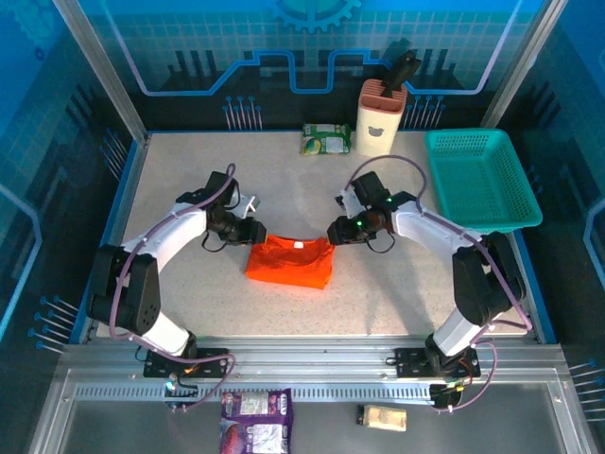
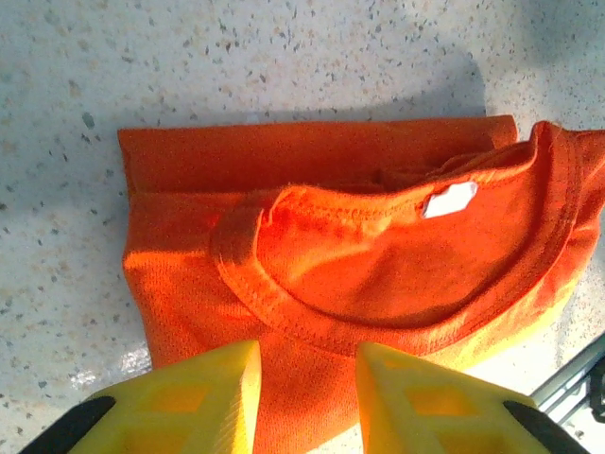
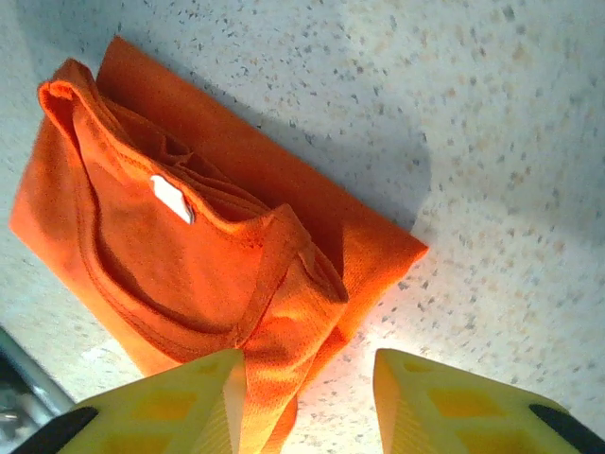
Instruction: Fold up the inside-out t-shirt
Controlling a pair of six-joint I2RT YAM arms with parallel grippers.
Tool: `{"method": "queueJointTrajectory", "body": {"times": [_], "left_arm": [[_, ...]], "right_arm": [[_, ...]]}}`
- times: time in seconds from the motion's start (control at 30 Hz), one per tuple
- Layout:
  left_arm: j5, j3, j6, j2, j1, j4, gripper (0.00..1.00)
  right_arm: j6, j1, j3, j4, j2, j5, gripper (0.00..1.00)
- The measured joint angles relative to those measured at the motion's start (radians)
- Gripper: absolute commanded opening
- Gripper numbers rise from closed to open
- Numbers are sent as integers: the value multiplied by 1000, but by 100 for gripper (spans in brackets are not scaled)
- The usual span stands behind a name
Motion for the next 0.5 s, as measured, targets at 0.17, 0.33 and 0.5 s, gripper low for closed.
{"method": "queueJointTrajectory", "body": {"times": [0.17, 0.33, 0.5], "left_arm": [[31, -51, -24, -33, 0, 20, 31], [35, -90, -27, -62, 0, 39, 31], [35, -114, -51, -66, 0, 49, 31]], "right_arm": [[146, -4, -65, 125, 3, -100, 45], [202, -11, -65, 181, 66, -121, 13], [205, -42, -64, 196, 146, -103, 0]]}}
